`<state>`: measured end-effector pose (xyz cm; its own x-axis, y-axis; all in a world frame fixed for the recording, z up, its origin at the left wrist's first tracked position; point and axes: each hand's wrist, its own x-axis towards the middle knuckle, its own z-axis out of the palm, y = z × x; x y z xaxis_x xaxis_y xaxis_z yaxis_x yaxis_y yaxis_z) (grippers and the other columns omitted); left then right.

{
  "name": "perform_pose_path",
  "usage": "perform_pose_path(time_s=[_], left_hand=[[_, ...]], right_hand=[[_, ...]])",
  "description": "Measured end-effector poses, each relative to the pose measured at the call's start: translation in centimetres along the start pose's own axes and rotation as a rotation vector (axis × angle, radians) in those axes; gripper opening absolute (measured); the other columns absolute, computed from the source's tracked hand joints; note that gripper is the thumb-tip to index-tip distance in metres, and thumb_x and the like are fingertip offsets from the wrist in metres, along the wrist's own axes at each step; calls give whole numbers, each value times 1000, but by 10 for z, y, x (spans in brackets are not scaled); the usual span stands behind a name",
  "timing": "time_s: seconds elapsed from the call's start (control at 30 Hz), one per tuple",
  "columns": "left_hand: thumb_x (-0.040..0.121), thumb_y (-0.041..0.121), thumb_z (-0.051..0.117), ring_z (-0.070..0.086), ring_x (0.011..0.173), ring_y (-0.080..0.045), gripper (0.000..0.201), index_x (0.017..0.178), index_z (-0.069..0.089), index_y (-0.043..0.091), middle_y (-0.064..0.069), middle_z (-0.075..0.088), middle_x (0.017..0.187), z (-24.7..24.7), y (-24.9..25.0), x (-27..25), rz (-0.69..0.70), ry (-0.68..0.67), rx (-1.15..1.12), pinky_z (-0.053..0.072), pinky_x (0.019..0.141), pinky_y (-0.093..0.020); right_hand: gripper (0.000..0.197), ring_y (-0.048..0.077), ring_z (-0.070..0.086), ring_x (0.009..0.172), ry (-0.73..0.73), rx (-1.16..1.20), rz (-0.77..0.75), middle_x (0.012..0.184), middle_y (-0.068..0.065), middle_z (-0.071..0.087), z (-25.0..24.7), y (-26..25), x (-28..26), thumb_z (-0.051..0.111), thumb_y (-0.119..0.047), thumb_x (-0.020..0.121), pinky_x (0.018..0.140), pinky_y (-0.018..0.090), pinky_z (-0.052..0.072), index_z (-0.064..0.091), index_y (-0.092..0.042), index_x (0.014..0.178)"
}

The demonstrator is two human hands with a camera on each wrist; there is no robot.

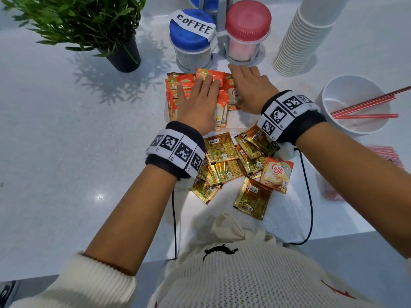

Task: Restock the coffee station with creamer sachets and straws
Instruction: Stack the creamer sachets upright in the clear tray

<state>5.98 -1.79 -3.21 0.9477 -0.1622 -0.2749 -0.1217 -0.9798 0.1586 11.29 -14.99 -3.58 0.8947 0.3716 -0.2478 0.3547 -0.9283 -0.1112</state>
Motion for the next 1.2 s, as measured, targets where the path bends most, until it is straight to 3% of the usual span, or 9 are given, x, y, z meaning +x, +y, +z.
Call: perform_pose_path(time_s=[0.27, 0.4, 0.5, 0.57, 0.73, 0.9, 1.0, 1.13, 1.2], left_hand=[[86, 37, 61, -1, 148, -23, 87, 150, 5, 17, -3, 2, 160, -7, 1, -5, 2, -11, -27, -1, 114, -57], [86, 35, 61, 5, 147, -21, 80, 148, 15, 16, -5, 11, 158, -15, 11, -13, 37, 76, -74, 1, 115, -54], [87, 28, 61, 24, 140, -23, 62, 140, 33, 15, -6, 31, 148, -18, 19, -19, 103, 192, -172, 17, 114, -47], [88, 24, 60, 39, 127, -25, 48, 131, 44, 13, -8, 43, 136, -17, 24, -24, 141, 259, -260, 34, 107, -42], [91, 19, 55, 59, 104, -29, 25, 113, 60, 8, -12, 62, 114, 2, 36, -33, 167, 194, -338, 49, 89, -43], [94, 18, 50, 59, 107, -31, 27, 117, 59, 9, -15, 65, 113, 19, 40, -41, 139, 97, -340, 48, 92, -45], [93, 16, 50, 57, 112, -29, 29, 121, 57, 8, -13, 63, 119, 20, 40, -46, 119, 106, -437, 46, 97, -42], [94, 15, 50, 56, 111, -18, 30, 122, 57, 6, -8, 63, 121, 16, 45, -51, 102, 166, -632, 39, 91, -19], [94, 15, 52, 56, 101, -12, 27, 118, 59, 5, -7, 64, 115, 13, 48, -54, 90, 187, -771, 39, 87, -15]], right_hand=[[92, 37, 24, 133, 77, 117, 28, 147, 14, 24, -14, 2, -7, 73, -10, 73, 103, 53, 32, 15, -12, 145], [94, 37, 25, 131, 162, 219, 34, 145, 16, 25, -27, 12, -25, 76, -12, 70, 106, 49, 29, 17, -13, 144], [82, 35, 35, 124, 182, 340, 83, 138, 17, 30, -29, 18, -46, 75, -13, 73, 101, 41, 34, 26, -9, 138], [65, 32, 43, 113, 186, 371, 127, 130, 18, 37, -25, 21, -62, 73, -13, 75, 88, 34, 38, 37, -4, 127], [44, 24, 50, 97, -89, 228, 177, 113, 13, 57, -4, 24, -91, 69, -31, 79, 75, 30, 36, 53, -4, 109], [46, 29, 53, 100, -73, 233, 204, 112, 14, 56, 15, 17, -105, 69, -24, 77, 73, 30, 38, 48, -7, 115], [33, 36, 53, 102, -10, 206, 216, 112, 21, 56, 21, 17, -110, 57, -15, 85, 72, 31, 35, 49, -6, 115], [19, 37, 55, 99, 100, 272, 165, 105, 22, 62, 22, 20, -121, 48, -8, 89, 78, 35, 40, 57, -3, 105], [16, 33, 57, 89, 179, 358, 143, 96, 19, 65, 11, 21, -127, 51, -8, 87, 70, 28, 35, 62, -1, 98]])
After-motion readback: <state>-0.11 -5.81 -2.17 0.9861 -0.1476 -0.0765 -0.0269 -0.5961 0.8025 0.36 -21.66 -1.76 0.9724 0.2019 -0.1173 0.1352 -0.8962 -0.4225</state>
